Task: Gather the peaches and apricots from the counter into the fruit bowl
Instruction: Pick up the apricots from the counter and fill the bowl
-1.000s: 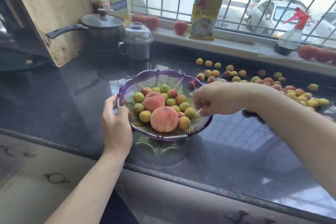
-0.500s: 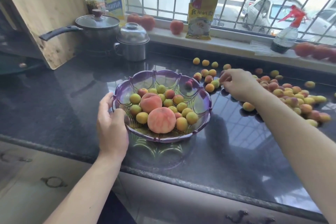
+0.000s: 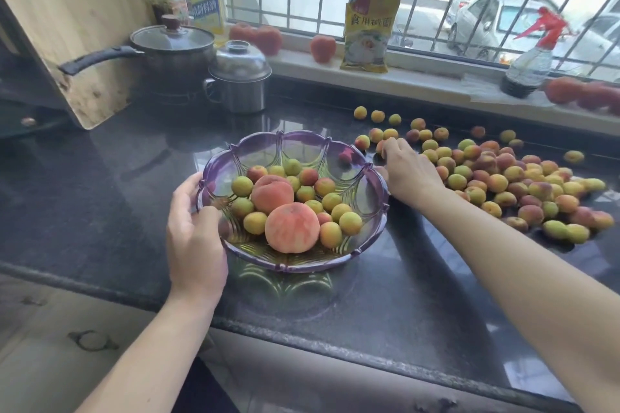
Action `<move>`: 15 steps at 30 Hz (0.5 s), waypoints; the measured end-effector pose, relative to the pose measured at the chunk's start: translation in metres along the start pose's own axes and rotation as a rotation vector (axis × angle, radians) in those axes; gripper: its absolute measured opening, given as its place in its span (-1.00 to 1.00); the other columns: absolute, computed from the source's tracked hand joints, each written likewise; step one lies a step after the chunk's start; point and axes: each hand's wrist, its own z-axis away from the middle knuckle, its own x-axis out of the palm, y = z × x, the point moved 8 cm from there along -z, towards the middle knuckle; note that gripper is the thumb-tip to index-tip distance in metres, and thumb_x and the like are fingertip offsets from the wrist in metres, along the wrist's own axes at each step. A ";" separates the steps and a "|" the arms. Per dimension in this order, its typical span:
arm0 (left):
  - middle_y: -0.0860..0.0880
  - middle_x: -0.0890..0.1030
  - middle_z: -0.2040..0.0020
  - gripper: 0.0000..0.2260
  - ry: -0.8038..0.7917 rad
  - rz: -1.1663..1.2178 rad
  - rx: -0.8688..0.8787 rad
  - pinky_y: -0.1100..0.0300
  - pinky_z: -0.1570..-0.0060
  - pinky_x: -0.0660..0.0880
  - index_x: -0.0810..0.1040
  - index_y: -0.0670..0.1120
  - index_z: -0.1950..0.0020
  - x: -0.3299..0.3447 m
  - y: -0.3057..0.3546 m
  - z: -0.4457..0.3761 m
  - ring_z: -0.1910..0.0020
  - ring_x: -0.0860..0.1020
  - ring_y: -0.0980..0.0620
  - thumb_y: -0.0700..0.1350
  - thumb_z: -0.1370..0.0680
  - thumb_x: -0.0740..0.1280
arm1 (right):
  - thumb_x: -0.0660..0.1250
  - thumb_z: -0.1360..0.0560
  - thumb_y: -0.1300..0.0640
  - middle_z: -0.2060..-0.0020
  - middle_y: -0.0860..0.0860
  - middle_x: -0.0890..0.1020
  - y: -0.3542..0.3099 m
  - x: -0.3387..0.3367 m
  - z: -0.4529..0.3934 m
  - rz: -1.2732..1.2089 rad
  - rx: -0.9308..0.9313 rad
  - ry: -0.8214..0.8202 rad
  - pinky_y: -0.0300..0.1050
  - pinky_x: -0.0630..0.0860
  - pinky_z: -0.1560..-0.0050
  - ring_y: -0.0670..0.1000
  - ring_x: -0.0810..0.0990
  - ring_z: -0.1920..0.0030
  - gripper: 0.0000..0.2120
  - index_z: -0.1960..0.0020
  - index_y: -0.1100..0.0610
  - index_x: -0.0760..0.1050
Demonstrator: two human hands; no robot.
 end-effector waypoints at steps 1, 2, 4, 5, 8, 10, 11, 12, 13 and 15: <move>0.29 0.68 -0.14 -0.58 0.001 0.002 0.005 0.00 -0.34 0.58 0.55 0.23 -0.28 0.000 0.000 -0.001 -0.20 0.64 0.25 -0.11 -0.49 0.19 | 0.27 -0.61 0.08 -0.02 0.07 0.50 0.005 -0.003 -0.001 -0.084 0.025 0.014 0.00 0.50 0.21 0.09 0.52 0.15 -0.84 -0.15 0.07 0.36; 0.28 0.68 -0.14 -0.58 0.001 -0.001 0.007 -0.02 -0.34 0.58 0.55 0.23 -0.28 -0.001 -0.001 -0.001 -0.20 0.64 0.23 -0.11 -0.49 0.20 | 0.24 -0.60 0.14 -0.03 0.08 0.52 0.009 -0.008 -0.003 -0.210 0.072 0.031 -0.01 0.48 0.19 0.10 0.52 0.11 -0.82 -0.20 0.08 0.36; 0.28 0.68 -0.15 -0.58 -0.002 -0.005 0.012 -0.05 -0.34 0.59 0.55 0.23 -0.29 -0.001 -0.001 -0.001 -0.21 0.64 0.22 -0.10 -0.50 0.20 | 0.17 -0.58 0.20 -0.12 0.14 0.54 0.026 -0.018 -0.012 -0.465 0.230 0.071 0.08 0.49 -0.02 0.17 0.52 -0.06 -0.69 -0.32 0.11 0.37; 0.28 0.68 -0.15 -0.59 -0.004 -0.007 0.017 -0.04 -0.34 0.59 0.54 0.23 -0.29 -0.001 0.000 -0.001 -0.21 0.64 0.22 -0.10 -0.51 0.19 | 0.14 -0.57 0.20 -0.17 0.17 0.54 0.033 -0.023 -0.017 -0.498 0.293 0.084 0.10 0.47 -0.11 0.21 0.50 -0.13 -0.65 -0.34 0.12 0.39; 0.30 0.67 -0.15 -0.59 -0.010 -0.025 0.022 -0.06 -0.34 0.60 0.53 0.24 -0.31 0.000 0.000 -0.001 -0.21 0.64 0.23 -0.08 -0.53 0.19 | 0.12 -0.60 0.02 -0.23 0.21 0.50 0.035 -0.026 -0.032 -0.185 0.297 0.015 0.11 0.46 -0.15 0.25 0.50 -0.16 -0.65 -0.29 0.14 0.48; 0.30 0.67 -0.15 -0.58 -0.013 -0.030 0.021 -0.08 -0.34 0.60 0.53 0.21 -0.34 0.000 0.000 -0.001 -0.20 0.64 0.23 -0.07 -0.53 0.19 | 0.16 -0.62 -0.11 -0.22 0.22 0.46 0.028 -0.010 -0.034 0.033 0.262 -0.128 0.11 0.50 -0.03 0.25 0.53 -0.05 -0.62 -0.24 0.14 0.48; 0.28 0.67 -0.16 -0.58 -0.014 -0.030 0.022 -0.09 -0.34 0.61 0.53 0.21 -0.35 0.000 0.000 -0.001 -0.21 0.64 0.22 -0.07 -0.53 0.19 | 0.20 -0.62 -0.12 -0.21 0.21 0.45 0.025 -0.003 -0.031 0.107 0.247 -0.163 0.08 0.48 0.05 0.24 0.53 -0.02 -0.62 -0.25 0.14 0.47; 0.26 0.66 -0.19 -0.58 -0.014 -0.027 0.022 -0.10 -0.34 0.61 0.53 0.20 -0.36 0.000 0.000 -0.001 -0.22 0.64 0.20 -0.06 -0.54 0.19 | 0.25 -0.63 -0.09 -0.19 0.21 0.46 0.022 0.001 -0.029 0.164 0.227 -0.155 0.05 0.45 0.11 0.23 0.53 0.01 -0.64 -0.26 0.16 0.47; 0.23 0.66 -0.21 -0.58 -0.012 -0.021 0.021 -0.11 -0.34 0.61 0.53 0.19 -0.38 0.000 0.000 -0.001 -0.24 0.64 0.17 -0.06 -0.54 0.19 | 0.27 -0.63 -0.04 -0.16 0.20 0.47 0.020 0.002 -0.026 0.201 0.208 -0.120 0.03 0.43 0.14 0.22 0.54 0.04 -0.67 -0.26 0.18 0.47; 0.20 0.65 -0.24 -0.56 -0.010 -0.011 0.019 -0.11 -0.35 0.60 0.52 0.16 -0.39 0.000 0.000 -0.001 -0.26 0.63 0.15 -0.06 -0.53 0.20 | 0.28 -0.64 0.06 -0.10 0.20 0.51 0.021 0.001 -0.021 0.214 0.198 -0.054 0.01 0.42 0.16 0.21 0.56 0.06 -0.74 -0.23 0.19 0.48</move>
